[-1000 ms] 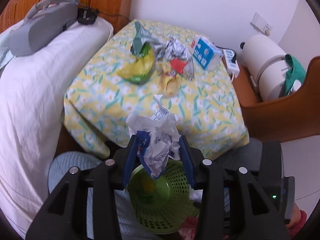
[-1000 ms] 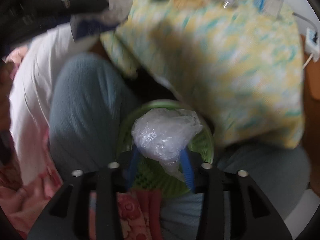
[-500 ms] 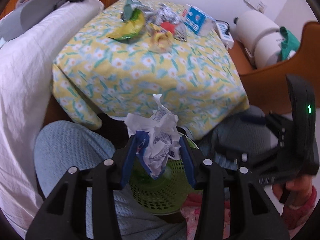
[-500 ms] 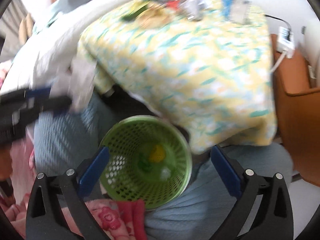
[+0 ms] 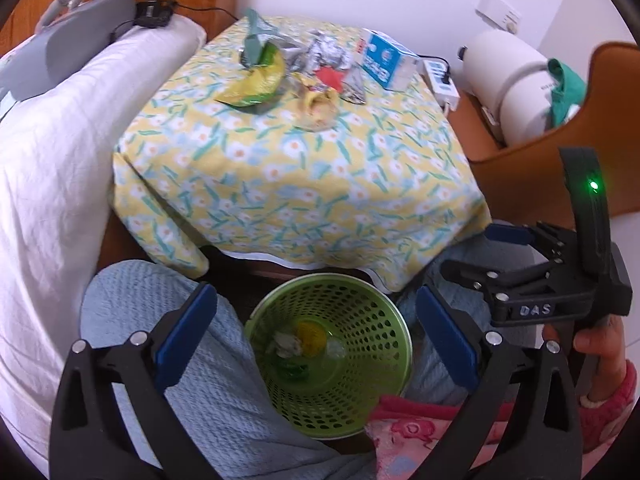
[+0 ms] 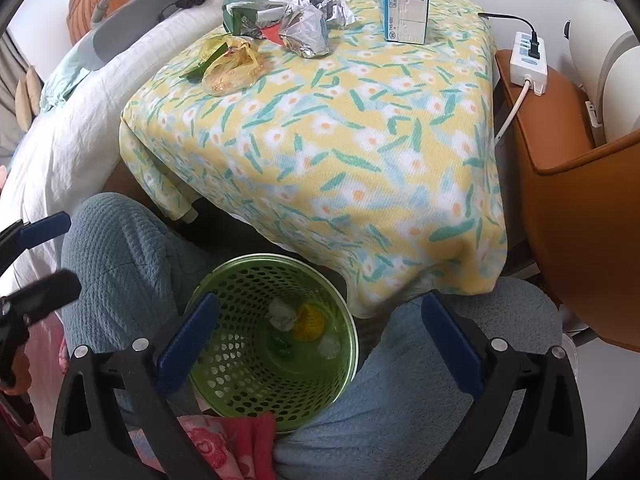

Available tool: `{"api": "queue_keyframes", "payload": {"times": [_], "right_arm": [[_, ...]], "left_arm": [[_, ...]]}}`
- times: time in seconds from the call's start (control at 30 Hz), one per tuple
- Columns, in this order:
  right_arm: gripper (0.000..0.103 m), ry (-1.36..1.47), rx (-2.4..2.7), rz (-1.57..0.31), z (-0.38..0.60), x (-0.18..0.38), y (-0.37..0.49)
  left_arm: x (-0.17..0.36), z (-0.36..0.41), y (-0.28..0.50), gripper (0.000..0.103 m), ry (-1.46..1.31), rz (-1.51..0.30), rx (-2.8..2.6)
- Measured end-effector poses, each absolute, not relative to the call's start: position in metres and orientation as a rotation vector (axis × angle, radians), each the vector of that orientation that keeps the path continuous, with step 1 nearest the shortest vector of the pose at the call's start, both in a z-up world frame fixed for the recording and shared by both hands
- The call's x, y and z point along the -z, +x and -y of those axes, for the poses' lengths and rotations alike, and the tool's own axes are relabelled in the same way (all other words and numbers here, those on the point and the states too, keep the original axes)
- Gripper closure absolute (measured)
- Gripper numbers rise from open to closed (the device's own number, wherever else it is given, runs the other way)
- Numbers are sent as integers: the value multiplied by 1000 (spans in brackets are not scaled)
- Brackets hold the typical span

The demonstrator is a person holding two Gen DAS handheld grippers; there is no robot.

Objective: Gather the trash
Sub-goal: 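Grasp the yellow cartoon candy wrapper with the right gripper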

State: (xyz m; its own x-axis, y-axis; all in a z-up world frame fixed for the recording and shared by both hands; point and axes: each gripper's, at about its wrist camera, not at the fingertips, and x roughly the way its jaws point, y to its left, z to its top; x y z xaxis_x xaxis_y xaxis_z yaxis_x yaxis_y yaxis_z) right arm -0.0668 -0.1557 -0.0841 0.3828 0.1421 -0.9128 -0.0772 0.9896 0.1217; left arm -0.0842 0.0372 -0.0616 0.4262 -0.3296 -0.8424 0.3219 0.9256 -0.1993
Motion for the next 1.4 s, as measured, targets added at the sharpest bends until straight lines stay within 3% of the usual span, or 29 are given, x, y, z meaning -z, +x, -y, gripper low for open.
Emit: {"api": "queue_keyframes", "payload": {"times": [0.43, 0.7, 0.87, 1.03, 1.23, 1.4], "right_arm": [[3, 55, -214, -988, 107, 30, 18], [4, 66, -150, -1027, 83, 44, 85], [31, 30, -126, -1073, 72, 58, 98], [64, 27, -140, -1103, 72, 67, 98], [83, 68, -163, -1098, 79, 67, 97], [87, 71, -174, -1078, 87, 56, 89]], "left_arm": [[47, -70, -26, 8, 18, -939, 256], [48, -76, 18, 8, 42, -904, 231], [51, -79, 29, 8, 62, -898, 242], [53, -82, 34, 8, 50, -900, 249], [55, -77, 38, 8, 48, -904, 252], [60, -68, 51, 8, 60, -913, 276]]}}
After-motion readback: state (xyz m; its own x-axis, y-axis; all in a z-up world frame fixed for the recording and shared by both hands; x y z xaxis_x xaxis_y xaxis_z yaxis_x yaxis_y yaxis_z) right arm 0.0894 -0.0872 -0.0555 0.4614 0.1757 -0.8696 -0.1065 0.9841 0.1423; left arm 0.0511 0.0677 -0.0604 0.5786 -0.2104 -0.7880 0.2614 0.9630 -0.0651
